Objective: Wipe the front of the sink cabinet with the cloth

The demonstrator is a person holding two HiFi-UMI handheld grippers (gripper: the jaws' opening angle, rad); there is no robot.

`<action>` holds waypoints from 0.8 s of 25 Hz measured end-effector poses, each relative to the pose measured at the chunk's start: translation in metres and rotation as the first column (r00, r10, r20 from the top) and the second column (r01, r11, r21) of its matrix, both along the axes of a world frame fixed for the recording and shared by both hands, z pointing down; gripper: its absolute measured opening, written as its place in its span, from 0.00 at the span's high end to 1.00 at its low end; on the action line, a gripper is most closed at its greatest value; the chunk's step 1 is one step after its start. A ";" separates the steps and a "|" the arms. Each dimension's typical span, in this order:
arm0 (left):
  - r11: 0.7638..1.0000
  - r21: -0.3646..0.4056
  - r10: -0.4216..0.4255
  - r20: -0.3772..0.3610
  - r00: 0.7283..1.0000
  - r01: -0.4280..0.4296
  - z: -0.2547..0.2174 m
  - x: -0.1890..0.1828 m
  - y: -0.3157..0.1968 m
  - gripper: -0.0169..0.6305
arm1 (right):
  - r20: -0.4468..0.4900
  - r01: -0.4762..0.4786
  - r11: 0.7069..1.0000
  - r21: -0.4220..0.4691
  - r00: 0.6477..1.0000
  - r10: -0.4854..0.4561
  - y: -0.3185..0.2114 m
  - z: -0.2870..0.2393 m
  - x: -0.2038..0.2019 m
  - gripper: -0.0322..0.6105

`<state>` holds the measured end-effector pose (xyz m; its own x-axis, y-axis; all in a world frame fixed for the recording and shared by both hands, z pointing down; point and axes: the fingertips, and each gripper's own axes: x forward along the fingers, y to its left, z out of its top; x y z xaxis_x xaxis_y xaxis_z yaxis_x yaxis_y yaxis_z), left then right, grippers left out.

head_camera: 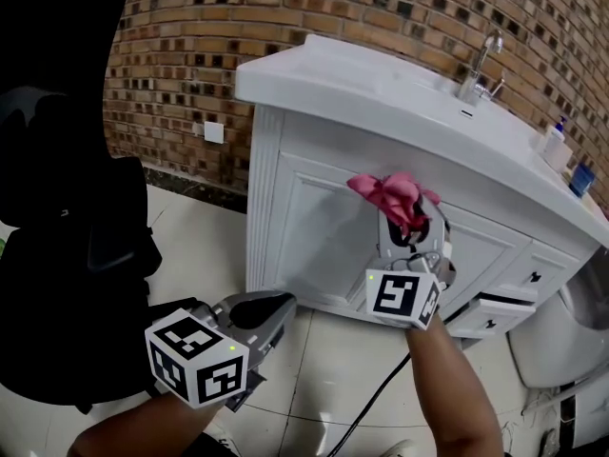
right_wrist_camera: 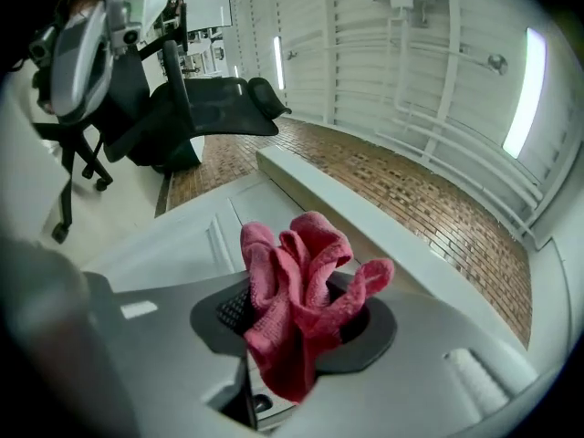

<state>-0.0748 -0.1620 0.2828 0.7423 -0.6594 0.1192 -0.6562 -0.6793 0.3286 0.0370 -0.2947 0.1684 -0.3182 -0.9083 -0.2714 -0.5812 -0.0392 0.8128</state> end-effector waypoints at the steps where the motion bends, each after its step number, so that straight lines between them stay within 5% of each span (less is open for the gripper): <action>1: 1.000 0.002 -0.005 -0.005 1.000 0.005 -0.001 -0.002 -0.001 0.97 | -0.006 -0.005 1.000 -0.001 1.000 0.005 -0.005 -0.002 -0.002 0.72; 20: 1.000 -0.003 -0.011 -0.019 1.000 0.010 0.000 -0.011 -0.005 0.97 | 0.026 -0.032 0.996 -0.087 0.999 0.034 -0.033 0.070 -0.005 0.72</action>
